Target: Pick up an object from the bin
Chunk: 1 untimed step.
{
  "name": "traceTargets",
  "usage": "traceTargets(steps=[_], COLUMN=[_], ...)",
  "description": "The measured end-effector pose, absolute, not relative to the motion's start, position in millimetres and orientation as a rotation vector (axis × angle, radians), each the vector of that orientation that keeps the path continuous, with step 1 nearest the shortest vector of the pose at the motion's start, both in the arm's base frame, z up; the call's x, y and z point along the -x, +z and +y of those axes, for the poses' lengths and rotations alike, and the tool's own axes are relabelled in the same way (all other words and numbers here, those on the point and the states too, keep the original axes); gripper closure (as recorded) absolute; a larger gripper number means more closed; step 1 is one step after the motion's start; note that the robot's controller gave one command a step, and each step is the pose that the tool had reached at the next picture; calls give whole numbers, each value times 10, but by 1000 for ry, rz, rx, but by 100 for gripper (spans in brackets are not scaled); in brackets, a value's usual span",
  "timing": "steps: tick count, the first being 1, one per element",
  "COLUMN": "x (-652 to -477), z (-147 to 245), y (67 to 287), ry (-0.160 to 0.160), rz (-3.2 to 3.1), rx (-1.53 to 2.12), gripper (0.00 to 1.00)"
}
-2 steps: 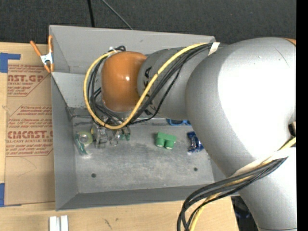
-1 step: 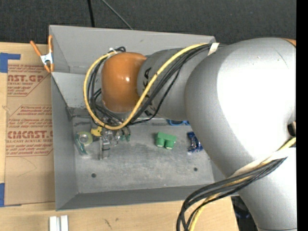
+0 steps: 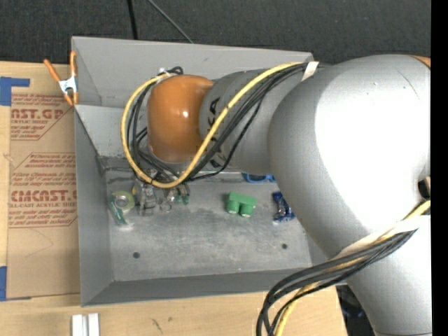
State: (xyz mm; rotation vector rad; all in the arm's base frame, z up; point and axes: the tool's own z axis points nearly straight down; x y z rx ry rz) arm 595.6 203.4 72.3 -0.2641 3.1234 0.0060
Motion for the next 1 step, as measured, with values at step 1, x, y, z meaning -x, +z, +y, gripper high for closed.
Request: traceTargets(steps=[1], x=[-5943], z=[2030], y=[706], ry=[4], rz=[3128], rx=[265], gripper=[0])
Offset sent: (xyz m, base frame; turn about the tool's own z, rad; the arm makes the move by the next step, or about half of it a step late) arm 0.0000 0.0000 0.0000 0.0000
